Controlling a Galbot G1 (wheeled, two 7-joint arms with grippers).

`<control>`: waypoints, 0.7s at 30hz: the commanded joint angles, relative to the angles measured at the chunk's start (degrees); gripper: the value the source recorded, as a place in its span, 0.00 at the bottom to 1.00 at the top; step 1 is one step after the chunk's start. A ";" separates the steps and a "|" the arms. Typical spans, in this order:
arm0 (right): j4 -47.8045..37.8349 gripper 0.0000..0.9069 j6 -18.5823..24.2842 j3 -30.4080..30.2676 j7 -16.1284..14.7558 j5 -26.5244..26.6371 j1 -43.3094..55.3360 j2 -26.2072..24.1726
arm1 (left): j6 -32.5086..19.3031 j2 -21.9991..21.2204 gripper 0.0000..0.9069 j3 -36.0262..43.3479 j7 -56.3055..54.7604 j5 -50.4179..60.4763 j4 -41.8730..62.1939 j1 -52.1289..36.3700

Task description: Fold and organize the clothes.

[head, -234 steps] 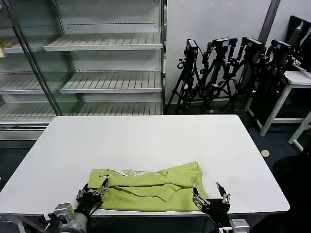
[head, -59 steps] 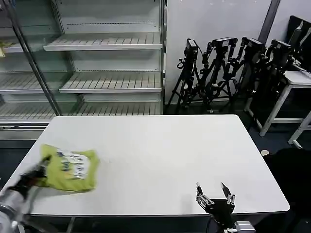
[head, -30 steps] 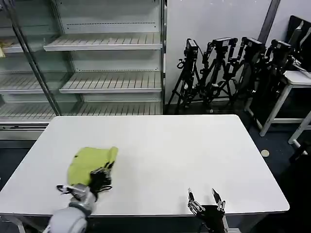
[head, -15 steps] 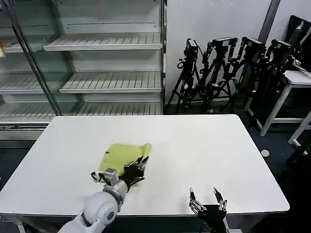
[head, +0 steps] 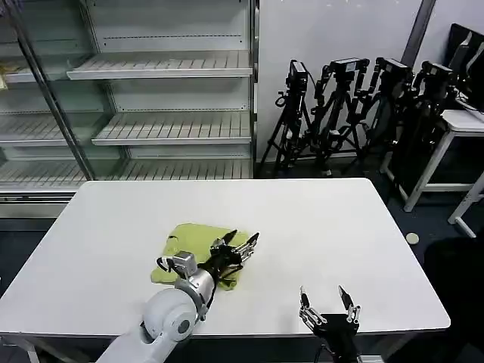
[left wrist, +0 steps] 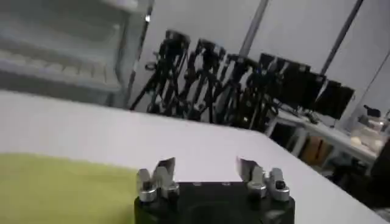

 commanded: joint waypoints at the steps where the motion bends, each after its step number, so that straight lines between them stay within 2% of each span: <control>1: 1.47 1.00 4.94 -0.21 -0.89 -7.68 -0.57 0.01 | -5.76 3.21 1.00 -18.82 3.41 13.99 -12.56 12.62; 5: 0.46 1.00 6.38 -0.75 -1.32 -9.06 0.15 -0.25 | -8.63 3.46 1.00 -30.53 5.82 19.91 -16.79 24.63; 9: -0.52 1.00 6.05 -0.40 -1.97 -11.31 1.10 -0.28 | -8.97 0.74 1.00 -39.29 8.08 20.17 -19.53 35.10; 11: -1.23 1.00 6.34 -0.13 -2.12 -12.76 1.82 -0.01 | -9.25 -0.64 1.00 -41.07 8.87 21.66 -19.87 37.55; 15: -1.45 1.00 6.94 -0.50 -2.38 -12.33 2.68 0.64 | -10.02 -1.84 1.00 -43.42 10.75 22.58 -20.85 43.30; 21: -1.25 1.00 8.61 -1.92 -3.07 -11.41 2.50 1.68 | -9.42 -3.39 1.00 -46.40 11.29 21.78 -21.35 43.52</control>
